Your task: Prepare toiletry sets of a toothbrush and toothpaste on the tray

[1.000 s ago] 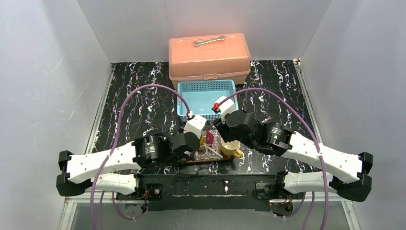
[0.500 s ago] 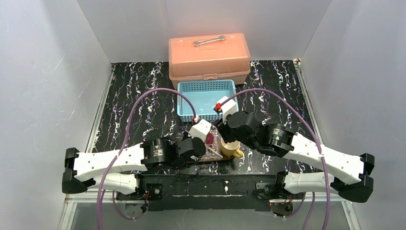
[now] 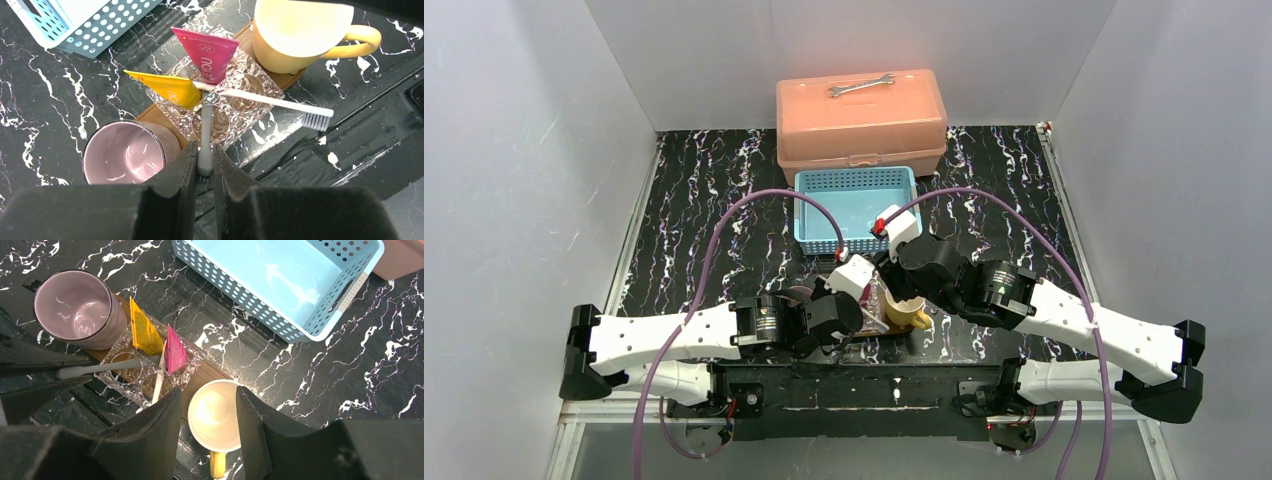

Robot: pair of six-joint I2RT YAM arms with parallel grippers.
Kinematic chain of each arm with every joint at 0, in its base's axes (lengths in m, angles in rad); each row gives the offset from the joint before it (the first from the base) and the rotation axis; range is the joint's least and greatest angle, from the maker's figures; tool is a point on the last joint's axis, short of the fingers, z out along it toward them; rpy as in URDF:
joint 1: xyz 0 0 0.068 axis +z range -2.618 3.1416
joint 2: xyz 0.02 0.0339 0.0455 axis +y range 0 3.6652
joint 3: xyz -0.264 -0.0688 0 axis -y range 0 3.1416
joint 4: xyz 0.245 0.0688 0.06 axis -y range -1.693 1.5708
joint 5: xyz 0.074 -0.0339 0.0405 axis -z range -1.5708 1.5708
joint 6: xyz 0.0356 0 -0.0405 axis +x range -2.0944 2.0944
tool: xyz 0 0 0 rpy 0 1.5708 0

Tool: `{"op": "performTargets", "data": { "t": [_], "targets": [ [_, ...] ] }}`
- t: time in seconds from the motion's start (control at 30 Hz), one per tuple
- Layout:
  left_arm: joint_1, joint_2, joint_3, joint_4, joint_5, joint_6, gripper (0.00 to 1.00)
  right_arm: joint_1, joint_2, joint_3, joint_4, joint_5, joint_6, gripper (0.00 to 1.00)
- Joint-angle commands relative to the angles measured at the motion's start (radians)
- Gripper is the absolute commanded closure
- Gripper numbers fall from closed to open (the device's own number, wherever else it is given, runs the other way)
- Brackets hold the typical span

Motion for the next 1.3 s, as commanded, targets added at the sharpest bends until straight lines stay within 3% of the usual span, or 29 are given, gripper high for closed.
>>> {"op": "performTargets", "data": {
  "t": [0.0, 0.2, 0.47, 0.87, 1.27],
  "targets": [
    [-0.009, 0.014, -0.022, 0.007, -0.060, -0.002, 1.00, -0.004, -0.032, -0.013, 0.031, 0.006, 0.014, 0.48],
    [-0.014, 0.026, -0.027, 0.008, -0.064, 0.002, 0.99, -0.004, -0.040, -0.024, 0.033, 0.009, 0.017, 0.48],
    [-0.018, 0.015, -0.031, 0.013, -0.046, 0.021, 0.75, -0.004, -0.050, -0.032, 0.033, 0.011, 0.021, 0.45],
    [-0.021, -0.012, -0.019, 0.011, -0.011, 0.038, 0.63, -0.005, -0.063, -0.031, 0.028, 0.016, 0.024, 0.41],
    [-0.021, -0.075, 0.021, -0.041, -0.004, 0.045, 0.46, -0.005, -0.116, -0.071, 0.072, 0.053, 0.017, 0.26]
  ]
}}
